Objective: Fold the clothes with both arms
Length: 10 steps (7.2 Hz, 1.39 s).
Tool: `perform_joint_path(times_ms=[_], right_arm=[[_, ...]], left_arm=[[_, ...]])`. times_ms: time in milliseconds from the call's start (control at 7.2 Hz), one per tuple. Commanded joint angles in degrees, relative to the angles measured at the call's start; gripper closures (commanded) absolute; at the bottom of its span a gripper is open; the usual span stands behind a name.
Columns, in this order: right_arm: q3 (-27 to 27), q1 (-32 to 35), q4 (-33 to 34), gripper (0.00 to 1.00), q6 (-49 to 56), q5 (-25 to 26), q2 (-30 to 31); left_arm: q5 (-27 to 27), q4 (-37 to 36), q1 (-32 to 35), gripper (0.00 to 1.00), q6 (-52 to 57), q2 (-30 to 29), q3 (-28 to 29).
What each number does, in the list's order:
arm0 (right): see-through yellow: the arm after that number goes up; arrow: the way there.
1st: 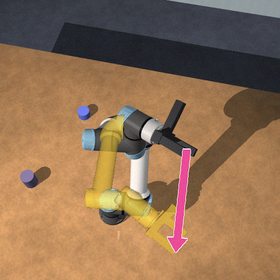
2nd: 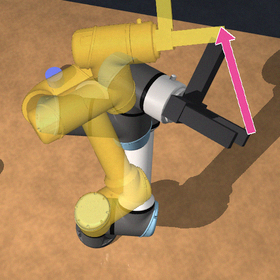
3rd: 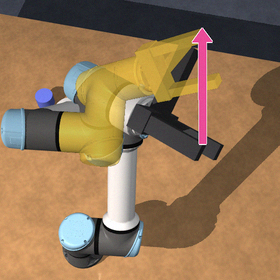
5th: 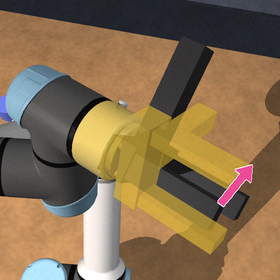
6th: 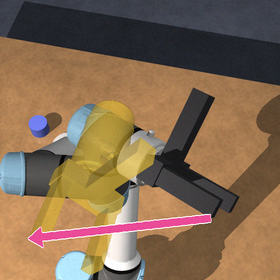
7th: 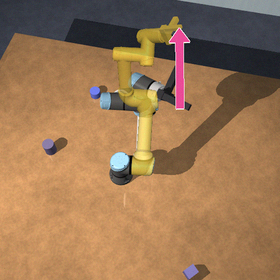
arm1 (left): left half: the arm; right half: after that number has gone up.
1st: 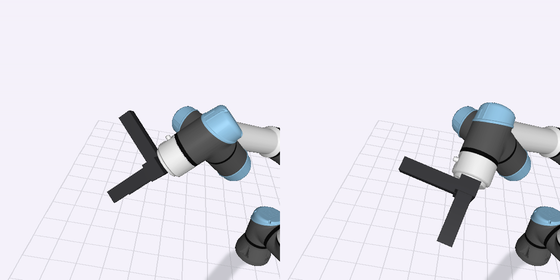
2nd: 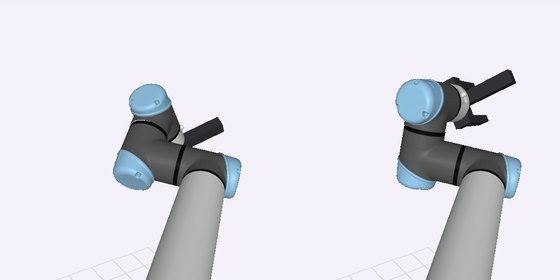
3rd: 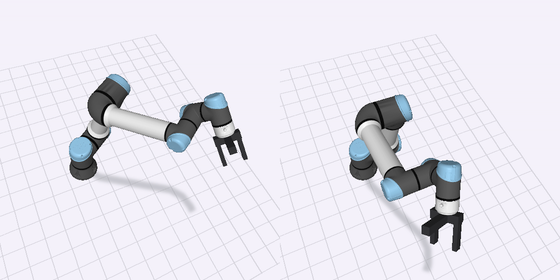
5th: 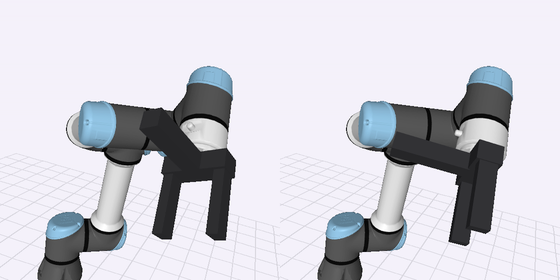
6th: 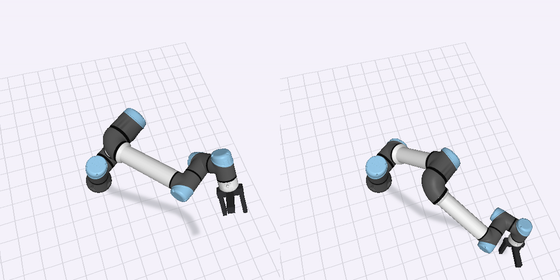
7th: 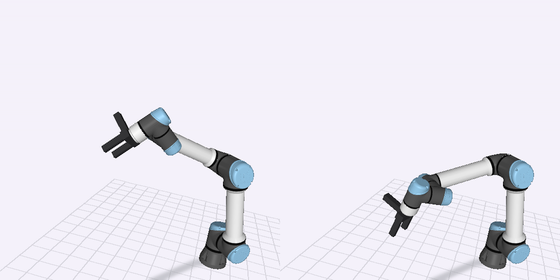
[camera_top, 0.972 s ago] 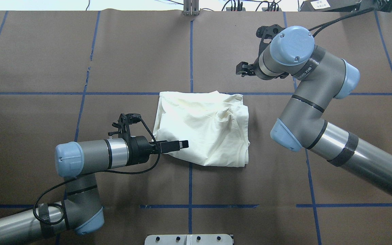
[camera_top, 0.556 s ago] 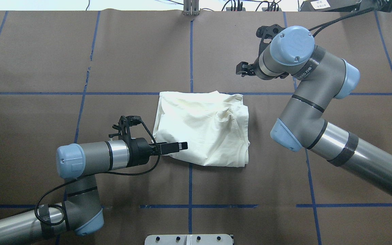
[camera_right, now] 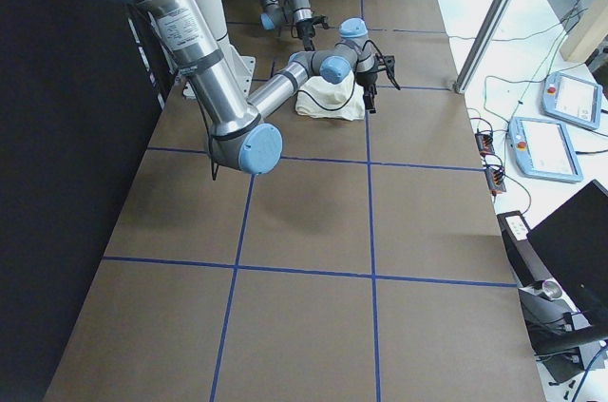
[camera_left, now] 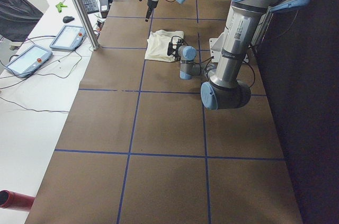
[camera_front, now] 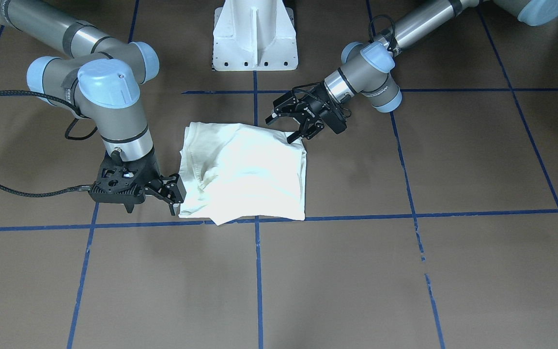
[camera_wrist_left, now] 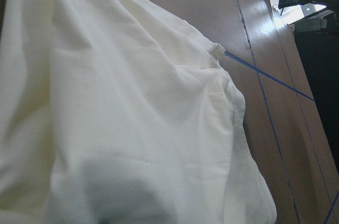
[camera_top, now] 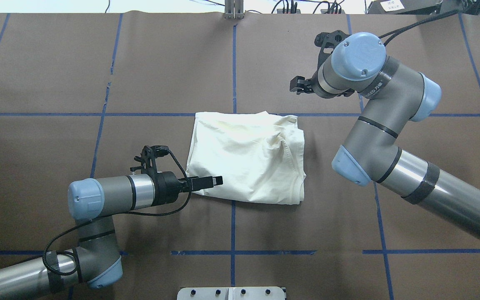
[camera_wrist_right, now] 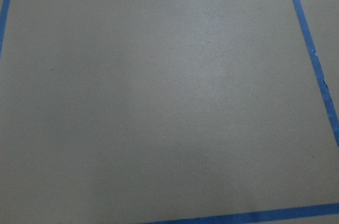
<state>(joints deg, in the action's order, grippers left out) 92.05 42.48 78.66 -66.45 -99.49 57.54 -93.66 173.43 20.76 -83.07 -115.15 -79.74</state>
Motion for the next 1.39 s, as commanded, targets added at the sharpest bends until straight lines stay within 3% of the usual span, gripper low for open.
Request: perform_joint_path(times_ms=[0,139,278,694,972,1111,1250], right_arm=[[0.32,-0.03,0.09,0.0,0.0,-0.35,0.2],[0.41,0.06,0.09,0.0,0.09,-2.96,0.2],[1.2,0.93,0.44,0.0,0.09,-4.64,0.2],[3.75,6.54,0.97,0.0,8.56,-12.19,2.91],[3.67,14.87,2.27,0.0,21.64,-18.87,6.86],[3.67,19.87,4.46,0.0,32.67,-21.33,9.67],[3.49,25.23,5.79,0.0,42.88,-23.53,13.26]], left_arm=[[-0.12,-0.28,0.15,0.0,-0.69,0.1,-1.81],[-0.55,-3.07,0.85,0.0,-0.6,0.19,-4.78],[-0.64,-11.8,2.08,0.0,-0.43,0.19,-9.34],[-7.75,-47.61,8.92,0.0,1.49,0.19,-28.4],[-9.25,-67.88,14.27,0.0,15.67,0.36,-36.16],[-11.69,-74.23,18.83,0.0,23.92,1.84,-37.84],[-14.42,-75.16,24.01,0.0,33.49,6.38,-38.99]])
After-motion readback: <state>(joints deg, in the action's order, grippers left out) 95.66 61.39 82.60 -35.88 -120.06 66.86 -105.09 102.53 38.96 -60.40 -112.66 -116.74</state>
